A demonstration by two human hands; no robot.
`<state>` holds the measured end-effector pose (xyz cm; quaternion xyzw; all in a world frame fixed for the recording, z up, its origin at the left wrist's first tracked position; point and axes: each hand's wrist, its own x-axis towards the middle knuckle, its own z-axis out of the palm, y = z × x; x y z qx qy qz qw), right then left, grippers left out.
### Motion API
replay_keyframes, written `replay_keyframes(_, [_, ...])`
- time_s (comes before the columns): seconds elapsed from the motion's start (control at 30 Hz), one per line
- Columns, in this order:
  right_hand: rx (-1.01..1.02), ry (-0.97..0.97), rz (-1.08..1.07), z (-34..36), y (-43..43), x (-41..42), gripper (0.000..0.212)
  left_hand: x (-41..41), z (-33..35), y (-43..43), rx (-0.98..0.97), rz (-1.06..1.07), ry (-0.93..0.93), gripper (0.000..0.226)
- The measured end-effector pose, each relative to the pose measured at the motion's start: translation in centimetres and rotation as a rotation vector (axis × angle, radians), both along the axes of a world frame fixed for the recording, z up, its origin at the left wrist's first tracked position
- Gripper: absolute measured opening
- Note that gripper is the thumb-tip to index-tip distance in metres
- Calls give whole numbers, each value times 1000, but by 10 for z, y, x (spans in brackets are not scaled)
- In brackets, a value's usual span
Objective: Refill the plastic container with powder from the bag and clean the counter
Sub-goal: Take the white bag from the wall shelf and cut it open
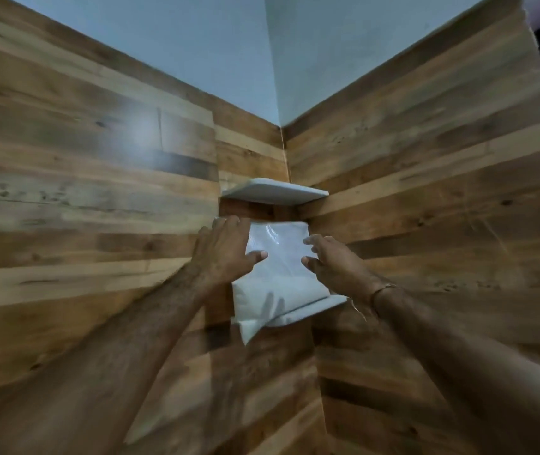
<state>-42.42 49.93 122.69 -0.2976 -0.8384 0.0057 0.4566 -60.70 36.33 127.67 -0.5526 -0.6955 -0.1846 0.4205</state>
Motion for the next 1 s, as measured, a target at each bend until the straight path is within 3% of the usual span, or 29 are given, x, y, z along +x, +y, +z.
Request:
replay_keyframes(0.3, [102,-169,-156,76,82,-87,65,-69,53,109,58,115,62,68])
replay_keyframes(0.53, [168,-305,-153,104,109,-126,76,-73,51,118,175,-14,131,38])
replay_keyframes(0.67, [230,-336,-166,118,113,-113,61,-71,45,102,215,-183,220,38])
replay_keyframes(0.77, [240,-372,-237,115,106,-92,40,-75,48,85,228,-207,258,39])
replay_keyframes(1.0, [264,-278,-291,82,32,9,21,-32,36,32,247,-239,216,55])
